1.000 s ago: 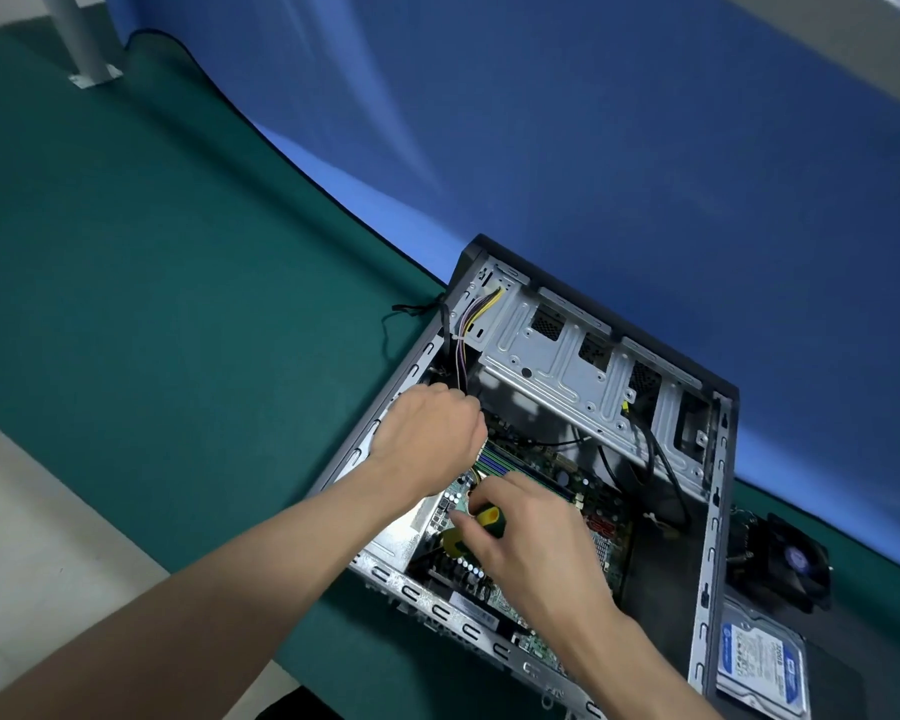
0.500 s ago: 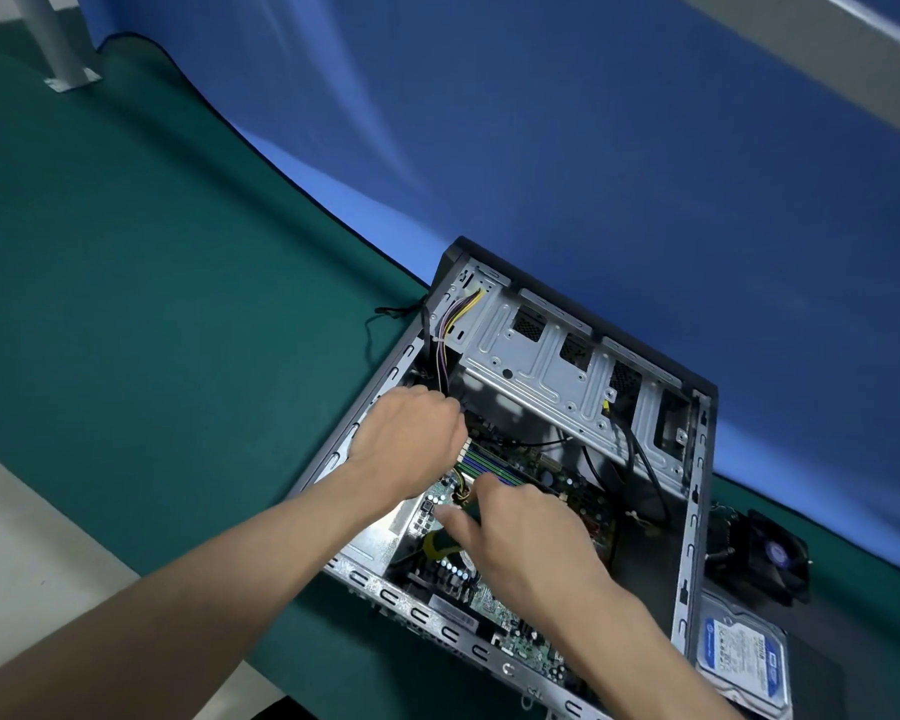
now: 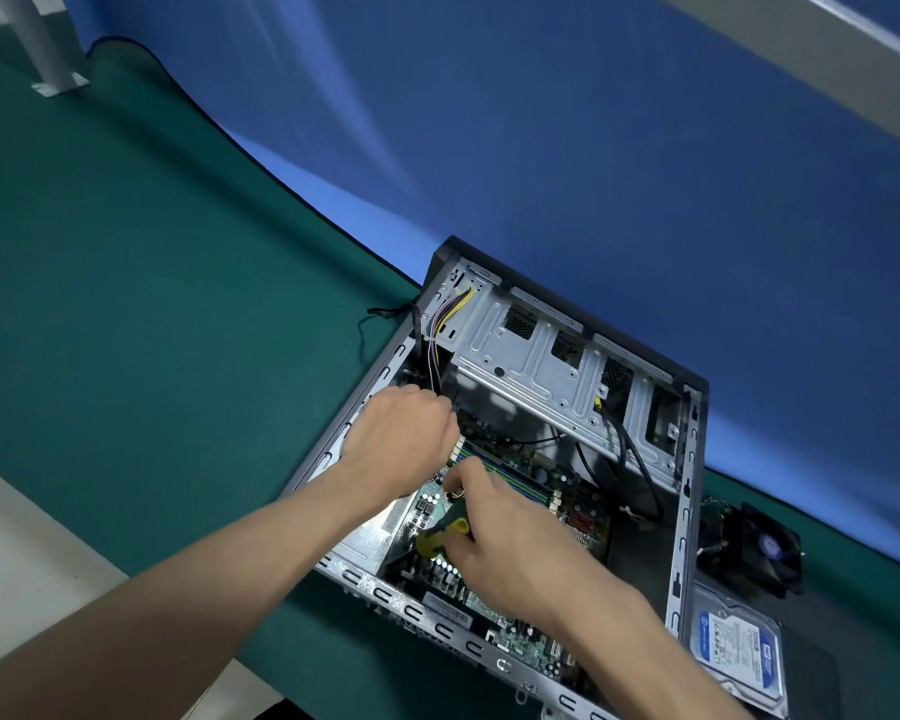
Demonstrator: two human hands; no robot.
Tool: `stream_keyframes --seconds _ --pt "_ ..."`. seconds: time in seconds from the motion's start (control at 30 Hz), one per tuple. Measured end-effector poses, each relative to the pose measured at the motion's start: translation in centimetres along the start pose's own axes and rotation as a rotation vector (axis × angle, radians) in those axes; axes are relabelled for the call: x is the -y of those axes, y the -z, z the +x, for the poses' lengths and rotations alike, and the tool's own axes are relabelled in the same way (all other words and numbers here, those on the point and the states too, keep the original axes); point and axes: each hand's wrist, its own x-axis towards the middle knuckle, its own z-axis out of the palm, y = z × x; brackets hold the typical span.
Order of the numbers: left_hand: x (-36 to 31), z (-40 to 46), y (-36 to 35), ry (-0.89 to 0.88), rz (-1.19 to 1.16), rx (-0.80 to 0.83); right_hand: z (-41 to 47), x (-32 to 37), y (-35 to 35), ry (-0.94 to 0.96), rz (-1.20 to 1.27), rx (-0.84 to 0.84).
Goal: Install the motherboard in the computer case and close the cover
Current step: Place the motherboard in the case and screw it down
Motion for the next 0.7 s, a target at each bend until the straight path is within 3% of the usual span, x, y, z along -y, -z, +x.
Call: stream_keyframes --seconds 0.1,0.27,0.4,0.53,0.67,0.7 --pt "0.1 0.0 -0.1 0.008 -0.010 -0.007 0.3 0.4 -0.6 -0.063 -0.113 -0.137" --pt "0.1 -0.1 -0.1 0.011 -0.015 -0.003 0.7 -0.2 0.2 -0.061 0.014 0.001" --pt "0.1 -0.1 -0.1 0.010 -0.012 0.001 0.5 -0.5 -0.3 -0.130 -0.072 -0.117" --pt "0.0 0.0 0.0 0.014 -0.029 -0.006 0.3 -0.6 0.2 -0.106 0.077 0.064" --pt "0.1 -0.1 0.0 0.013 -0.024 -0.009 0.5 -0.2 -0.8 -0.147 -0.071 -0.148" --pt "0.0 -0.1 0.0 0.013 -0.029 -0.008 0.5 -0.3 -0.7 -0.147 -0.057 -0.133"
